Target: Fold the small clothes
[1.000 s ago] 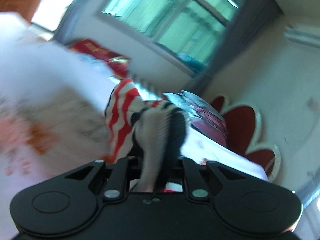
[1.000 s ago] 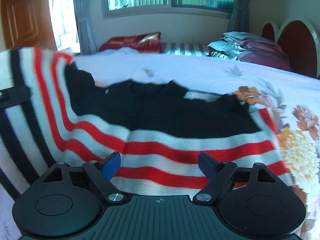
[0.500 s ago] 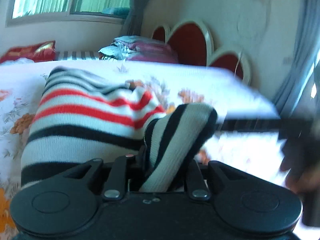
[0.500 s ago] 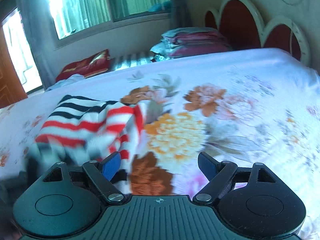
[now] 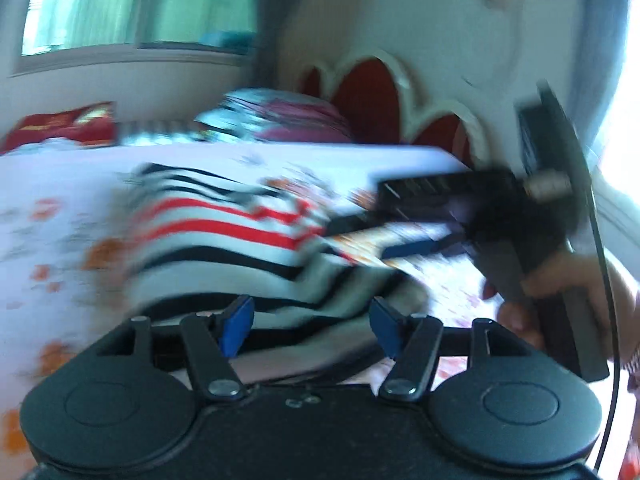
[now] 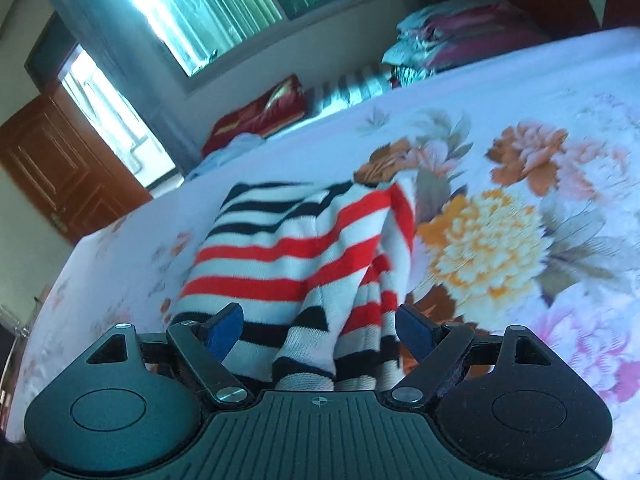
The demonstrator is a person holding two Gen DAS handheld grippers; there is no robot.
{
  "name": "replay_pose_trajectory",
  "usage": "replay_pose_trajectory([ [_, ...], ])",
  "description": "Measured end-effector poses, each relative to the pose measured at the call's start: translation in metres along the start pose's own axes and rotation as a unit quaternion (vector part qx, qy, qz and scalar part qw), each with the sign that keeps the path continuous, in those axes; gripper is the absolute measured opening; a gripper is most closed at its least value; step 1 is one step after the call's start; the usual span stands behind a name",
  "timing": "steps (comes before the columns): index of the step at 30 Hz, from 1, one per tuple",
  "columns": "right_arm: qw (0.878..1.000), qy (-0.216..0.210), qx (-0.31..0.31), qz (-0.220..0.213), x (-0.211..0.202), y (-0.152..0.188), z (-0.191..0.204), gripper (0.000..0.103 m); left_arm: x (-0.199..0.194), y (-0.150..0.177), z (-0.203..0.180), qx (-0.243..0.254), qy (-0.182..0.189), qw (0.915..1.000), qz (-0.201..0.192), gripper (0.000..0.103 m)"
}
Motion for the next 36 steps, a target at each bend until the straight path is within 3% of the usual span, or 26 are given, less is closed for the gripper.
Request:
replay_pose_trajectory([
  [1, 1.000, 0.002, -0.001, 0.008, 0.005, 0.002, 0.001, 0.070, -0.003, -0.002, 0.010, -0.009, -0.014, 0.9998, -0.006, 0.063],
  [2, 1.000, 0.005, 0.000, 0.018, 0.011, 0.004, 0.000, 0.056, -0.007, -0.003, 0.021, -0.016, -0.031, 0.9993, -0.011, 0.063],
  [3, 1.000, 0.010, 0.004, 0.025, 0.016, 0.006, -0.003, 0.052, -0.007, -0.006, 0.031, -0.022, -0.046, 0.9987, -0.011, 0.063],
  [8, 0.999, 0.028, 0.011, 0.027, 0.028, 0.007, -0.012, 0.052, -0.001, -0.009, 0.071, -0.073, -0.088, 0.9934, -0.002, 0.062],
  [10, 0.999, 0.045, 0.013, 0.011, 0.026, 0.004, -0.013, 0.052, 0.002, -0.010, 0.084, -0.093, -0.089, 0.9916, -0.002, 0.062],
  [16, 0.999, 0.047, 0.007, 0.027, 0.039, 0.001, -0.015, 0.051, 0.023, -0.013, 0.088, -0.121, -0.076, 0.9896, 0.013, 0.062],
  [17, 0.998, 0.048, 0.006, 0.027, 0.041, 0.001, -0.014, 0.049, 0.027, -0.014, 0.088, -0.127, -0.074, 0.9889, 0.017, 0.062],
  [18, 0.999, 0.047, 0.006, 0.027, 0.042, 0.000, -0.014, 0.037, 0.030, -0.014, 0.088, -0.132, -0.075, 0.9882, 0.020, 0.062],
  [19, 0.999, 0.040, 0.007, 0.031, 0.043, 0.000, -0.012, 0.032, 0.033, -0.015, 0.087, -0.135, -0.074, 0.9878, 0.021, 0.061],
  [22, 0.999, 0.040, 0.005, 0.032, 0.045, 0.001, -0.011, 0.031, 0.042, -0.014, 0.087, -0.140, -0.072, 0.9872, 0.028, 0.062],
  [26, 0.999, 0.038, 0.004, 0.021, 0.043, -0.001, -0.010, 0.021, 0.046, -0.013, 0.086, -0.140, -0.074, 0.9869, 0.030, 0.065],
  [33, 0.996, 0.046, -0.035, -0.062, 0.012, -0.017, 0.007, 0.019, 0.049, -0.023, 0.078, -0.125, -0.070, 0.9895, 0.021, 0.064],
  [36, 0.996, 0.082, -0.010, -0.027, 0.031, -0.001, -0.020, 0.019, 0.064, -0.019, 0.075, -0.117, -0.067, 0.9897, 0.050, 0.070],
])
Point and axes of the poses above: each gripper's, at about its wrist camera, not at the fingertips, and x roughly the way its jaws point, z to its left, y to its underside, the point moved 4 cm from there along x, roughly the way its jaws point, and after that the axes turned 3 degrees about -z, right-handed, at the moved point
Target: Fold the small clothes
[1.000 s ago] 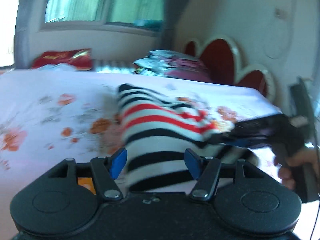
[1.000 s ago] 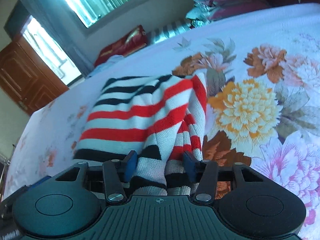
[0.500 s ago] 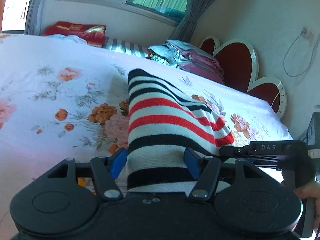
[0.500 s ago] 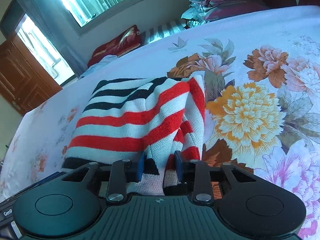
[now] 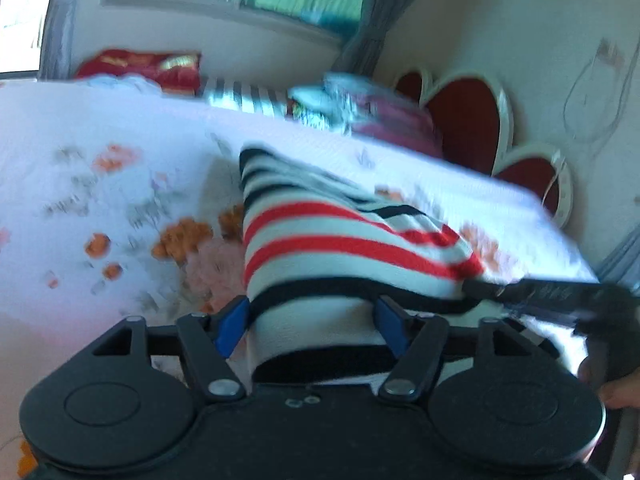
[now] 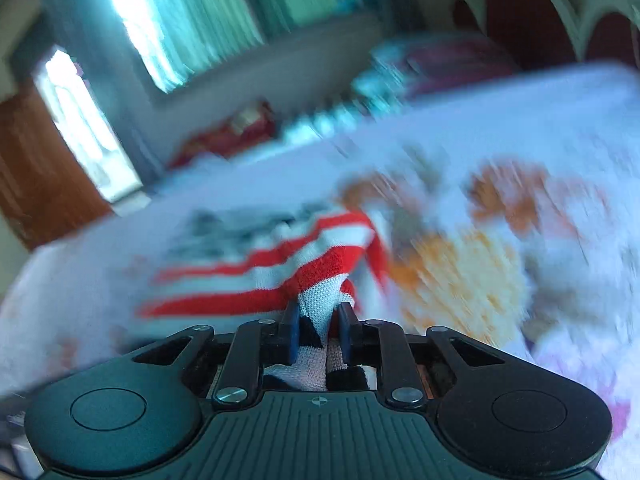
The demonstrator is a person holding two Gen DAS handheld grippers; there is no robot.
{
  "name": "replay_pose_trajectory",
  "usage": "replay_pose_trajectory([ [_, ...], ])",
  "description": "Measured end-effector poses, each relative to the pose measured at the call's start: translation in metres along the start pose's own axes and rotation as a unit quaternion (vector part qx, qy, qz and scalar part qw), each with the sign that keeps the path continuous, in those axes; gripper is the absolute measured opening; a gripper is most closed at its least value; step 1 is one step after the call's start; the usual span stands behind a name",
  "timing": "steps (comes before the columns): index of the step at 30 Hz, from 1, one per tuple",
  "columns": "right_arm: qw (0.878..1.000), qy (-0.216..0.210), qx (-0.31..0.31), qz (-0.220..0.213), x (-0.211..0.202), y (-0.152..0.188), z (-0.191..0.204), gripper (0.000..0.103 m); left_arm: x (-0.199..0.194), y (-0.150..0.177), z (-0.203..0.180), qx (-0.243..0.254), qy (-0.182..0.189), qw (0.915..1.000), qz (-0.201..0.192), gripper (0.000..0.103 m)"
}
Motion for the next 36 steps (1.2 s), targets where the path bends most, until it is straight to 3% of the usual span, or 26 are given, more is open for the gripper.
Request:
replay_pose_trajectory([
  [3, 1.000, 0.000, 0.014, 0.005, 0.002, 0.004, -0.007, 0.019, 0.008, 0.004, -0.001, 0.002, -0.005, 1.0000, 0.007, 0.072],
  [8, 1.000, -0.017, 0.014, 0.000, -0.028, -0.001, -0.004, 0.022, 0.010, 0.003, 0.003, 0.001, -0.002, 0.9999, 0.010, 0.073],
  [13, 1.000, -0.018, 0.013, 0.011, -0.055, 0.018, -0.008, 0.041, 0.010, 0.003, 0.001, 0.009, 0.000, 0.9999, 0.010, 0.074],
  [20, 0.999, -0.008, 0.024, 0.026, -0.068, 0.045, -0.015, 0.040, 0.010, 0.003, 0.000, 0.022, 0.003, 0.9997, 0.012, 0.074],
  [22, 0.999, -0.012, 0.035, 0.033, -0.068, 0.050, -0.016, 0.032, 0.010, 0.003, 0.000, 0.025, 0.004, 0.9996, 0.013, 0.074],
  [23, 0.998, -0.020, 0.043, 0.035, -0.069, 0.052, -0.016, 0.016, 0.010, 0.003, 0.000, 0.027, 0.004, 0.9995, 0.012, 0.074],
  [28, 0.998, -0.031, 0.058, 0.025, -0.074, 0.058, -0.016, 0.011, 0.010, 0.002, 0.003, 0.050, 0.009, 0.9987, 0.011, 0.075],
  [31, 0.996, -0.015, 0.075, 0.048, -0.059, 0.070, -0.034, 0.011, 0.013, 0.004, 0.001, 0.053, 0.016, 0.9982, 0.022, 0.074],
  [36, 0.998, -0.023, 0.050, 0.043, -0.068, 0.051, -0.026, 0.015, 0.007, -0.003, 0.004, 0.037, 0.020, 0.9989, 0.022, 0.072],
])
Point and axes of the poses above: each gripper's, at about its wrist camera, not at the fingertips, and x roughly the way its jaws point, z to its left, y to its underside, the point moved 4 cm from there along x, roughly the way its jaws point, and after that the axes turned 3 degrees about -z, right-handed, at the moved point
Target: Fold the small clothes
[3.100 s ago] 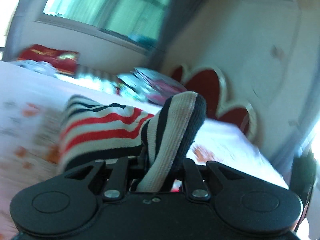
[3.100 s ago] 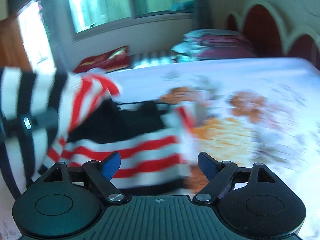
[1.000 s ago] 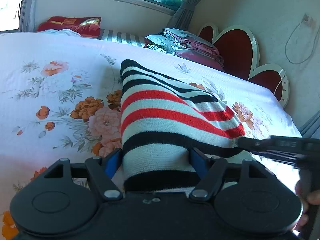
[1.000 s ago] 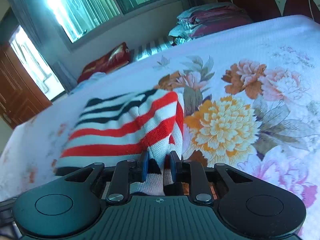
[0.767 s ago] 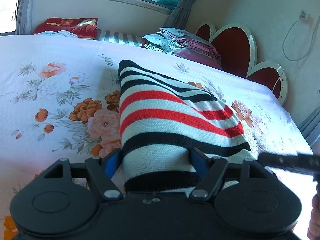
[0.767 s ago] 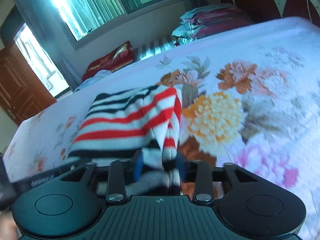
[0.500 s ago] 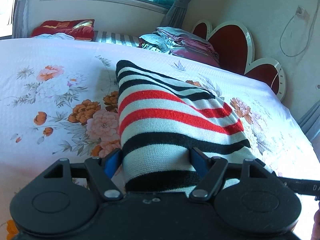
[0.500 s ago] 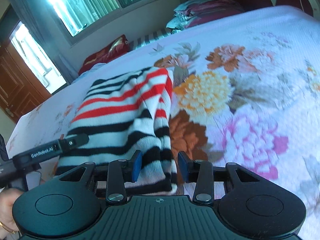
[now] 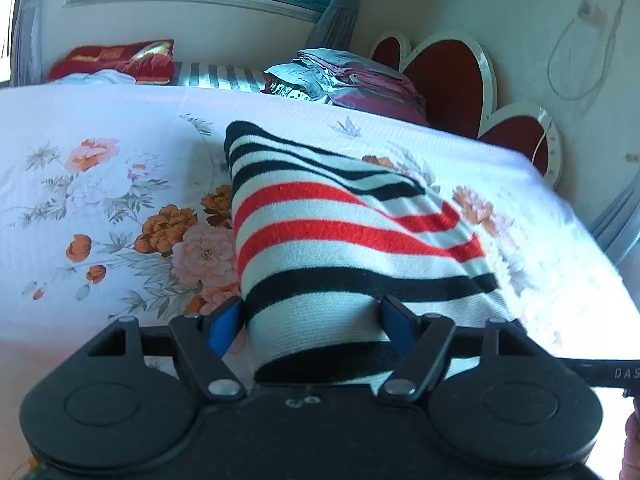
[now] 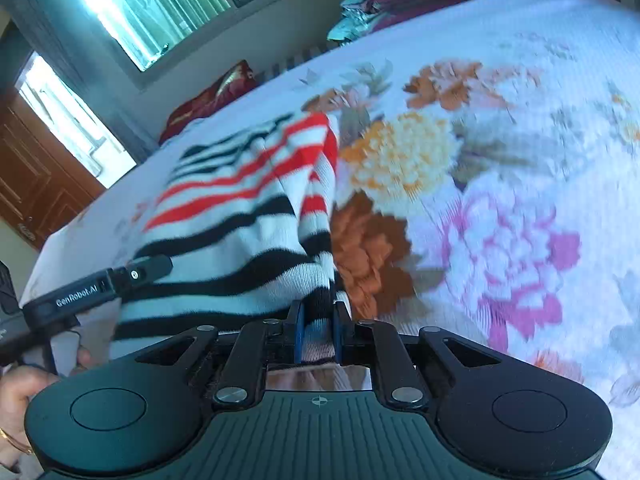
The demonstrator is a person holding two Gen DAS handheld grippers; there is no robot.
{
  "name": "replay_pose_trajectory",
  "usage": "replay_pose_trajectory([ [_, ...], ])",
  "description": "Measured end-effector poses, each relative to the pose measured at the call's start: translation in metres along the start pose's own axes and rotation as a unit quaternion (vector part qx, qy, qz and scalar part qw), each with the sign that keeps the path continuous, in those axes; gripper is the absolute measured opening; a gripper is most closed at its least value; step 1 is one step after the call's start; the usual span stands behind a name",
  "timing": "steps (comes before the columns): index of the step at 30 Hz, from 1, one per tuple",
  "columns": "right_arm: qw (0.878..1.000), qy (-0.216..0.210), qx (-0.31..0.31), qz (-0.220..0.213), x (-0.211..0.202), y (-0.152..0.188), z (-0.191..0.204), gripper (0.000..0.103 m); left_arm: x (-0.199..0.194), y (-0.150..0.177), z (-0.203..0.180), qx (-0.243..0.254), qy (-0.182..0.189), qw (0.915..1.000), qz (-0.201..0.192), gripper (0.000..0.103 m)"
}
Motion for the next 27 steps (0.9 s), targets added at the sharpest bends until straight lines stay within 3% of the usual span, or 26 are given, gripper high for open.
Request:
replay_pose_trajectory([
  [3, 1.000, -0.003, 0.001, -0.022, -0.003, -0.019, 0.004, 0.023, -0.005, -0.007, 0.003, -0.009, 0.002, 0.9999, -0.009, 0.072],
  [8, 0.999, -0.014, 0.022, -0.038, 0.018, -0.058, 0.007, 0.024, 0.002, -0.028, 0.008, -0.026, 0.003, 0.9995, -0.020, 0.072],
  [15, 0.996, -0.027, 0.085, -0.015, 0.078, -0.098, 0.002, 0.034, 0.035, -0.048, 0.021, -0.061, -0.009, 0.9980, -0.015, 0.070],
  [19, 0.994, -0.030, 0.103, -0.003, 0.104, -0.108, -0.003, 0.034, 0.051, -0.057, 0.030, -0.092, -0.008, 0.9956, -0.016, 0.069],
  [21, 0.994, -0.028, 0.103, -0.008, 0.108, -0.111, -0.003, 0.033, 0.058, -0.060, 0.031, -0.094, -0.010, 0.9954, -0.016, 0.068],
  [22, 0.995, -0.024, 0.095, -0.014, 0.109, -0.113, -0.002, 0.030, 0.062, -0.062, 0.032, -0.091, -0.012, 0.9956, -0.015, 0.067],
  [23, 0.996, -0.019, 0.082, -0.020, 0.109, -0.114, 0.000, 0.019, 0.065, -0.063, 0.032, -0.089, -0.014, 0.9959, -0.015, 0.066],
  [27, 0.999, 0.011, 0.019, -0.038, 0.110, -0.116, 0.011, 0.012, 0.076, -0.065, 0.035, -0.087, -0.020, 0.9959, -0.014, 0.065],
])
Point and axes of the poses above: each gripper's, at about its wrist camera, not at the fingertips, and x roughly the way its jaws point, z to its left, y to its underside, the point moved 4 cm from there along x, roughly the way its jaws point, and after that the axes turned 3 degrees about -z, right-handed, at the moved point
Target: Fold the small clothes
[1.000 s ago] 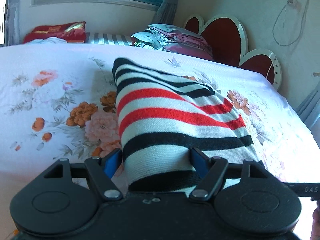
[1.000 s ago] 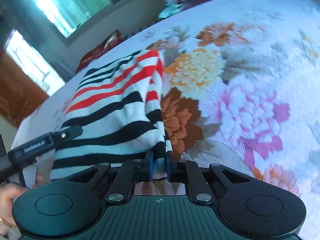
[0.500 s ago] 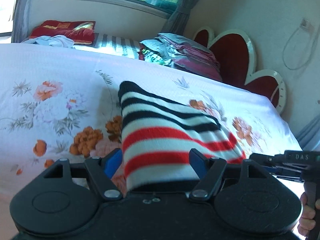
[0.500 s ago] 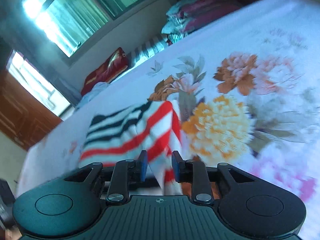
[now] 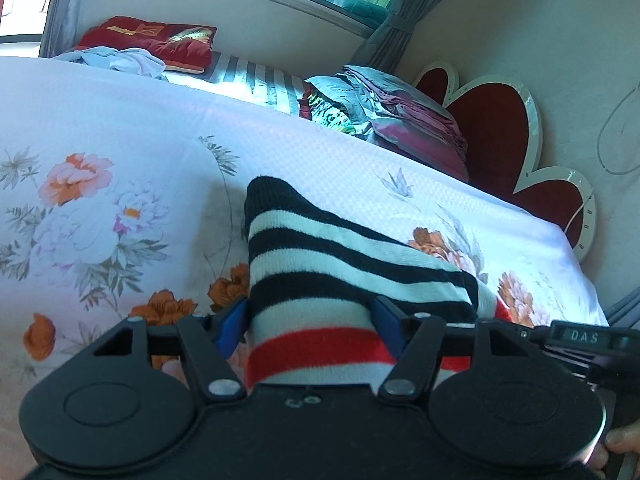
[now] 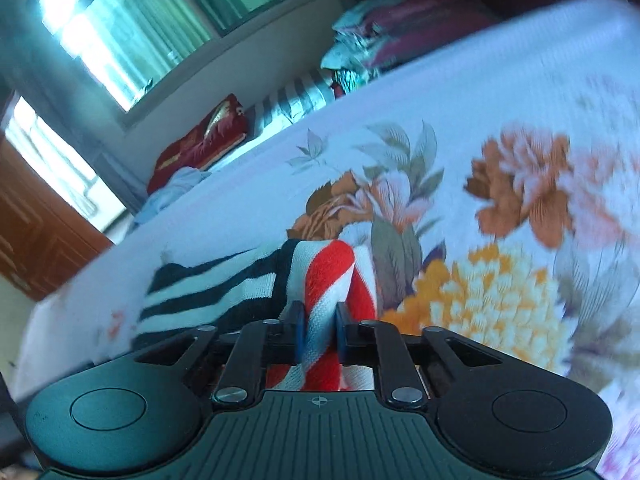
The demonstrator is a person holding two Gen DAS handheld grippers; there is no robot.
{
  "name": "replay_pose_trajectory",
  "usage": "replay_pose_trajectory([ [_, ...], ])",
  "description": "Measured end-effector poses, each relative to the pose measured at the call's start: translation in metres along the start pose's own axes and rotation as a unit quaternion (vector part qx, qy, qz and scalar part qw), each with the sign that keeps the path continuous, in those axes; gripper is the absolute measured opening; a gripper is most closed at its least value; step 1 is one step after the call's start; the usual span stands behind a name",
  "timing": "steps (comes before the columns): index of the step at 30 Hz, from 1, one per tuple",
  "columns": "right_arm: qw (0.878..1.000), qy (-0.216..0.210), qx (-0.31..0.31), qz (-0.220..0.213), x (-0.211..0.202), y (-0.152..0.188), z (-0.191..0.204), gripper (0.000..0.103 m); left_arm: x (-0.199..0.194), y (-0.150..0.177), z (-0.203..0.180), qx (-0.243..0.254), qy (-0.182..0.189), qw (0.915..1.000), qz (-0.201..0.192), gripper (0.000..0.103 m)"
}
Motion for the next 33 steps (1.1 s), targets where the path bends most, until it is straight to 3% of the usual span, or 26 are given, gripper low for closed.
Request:
replay_pose_trajectory([
  [5, 0.998, 0.044, -0.040, -0.011, 0.007, 0.015, -0.008, 0.011, 0.007, 0.007, 0.001, 0.005, 0.000, 1.0000, 0.008, 0.064],
  [10, 0.996, 0.053, -0.065, -0.018, 0.007, 0.017, -0.008, 0.011, 0.007, 0.008, -0.002, 0.021, -0.007, 0.9997, 0.007, 0.065],
  [15, 0.999, 0.025, -0.029, -0.028, -0.017, 0.010, -0.007, 0.012, 0.000, 0.009, -0.009, 0.046, -0.017, 0.9988, -0.006, 0.064],
  [19, 0.999, 0.002, -0.034, -0.021, -0.035, 0.016, 0.005, 0.012, -0.011, 0.010, -0.010, 0.042, -0.013, 0.9990, -0.010, 0.064],
  [20, 0.999, 0.000, -0.038, -0.019, -0.038, 0.019, 0.007, 0.016, -0.015, 0.011, -0.010, 0.045, -0.011, 0.9989, -0.012, 0.064],
  [23, 0.999, 0.004, -0.036, -0.010, -0.044, 0.030, 0.009, 0.049, -0.029, 0.017, -0.011, 0.054, -0.003, 0.9984, -0.013, 0.064],
  [26, 0.999, 0.006, -0.039, -0.001, -0.050, 0.045, 0.009, 0.045, -0.042, 0.025, -0.011, 0.058, 0.000, 0.9982, -0.015, 0.064],
  [27, 0.999, 0.005, -0.043, -0.001, -0.051, 0.050, 0.010, 0.031, -0.045, 0.030, -0.011, 0.055, 0.002, 0.9984, -0.013, 0.064],
  [28, 0.999, 0.005, -0.048, 0.002, -0.051, 0.054, 0.011, 0.026, -0.048, 0.034, -0.011, 0.052, 0.004, 0.9986, -0.011, 0.064],
  [31, 0.998, 0.010, -0.063, 0.002, -0.052, 0.059, 0.014, 0.022, -0.052, 0.042, -0.008, 0.048, 0.004, 0.9988, -0.011, 0.065],
  [33, 0.997, 0.015, -0.073, 0.004, -0.051, 0.060, 0.015, 0.014, -0.051, 0.044, -0.006, 0.042, 0.003, 0.9991, -0.009, 0.065],
])
Point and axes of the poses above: each gripper's, at about its wrist camera, not at the fingertips, and x roughly the way its jaws point, z to its left, y to its underside, the point moved 4 cm from there along x, roughly the way its jaws point, and after that the axes turned 3 degrees about -z, right-handed, at the moved point
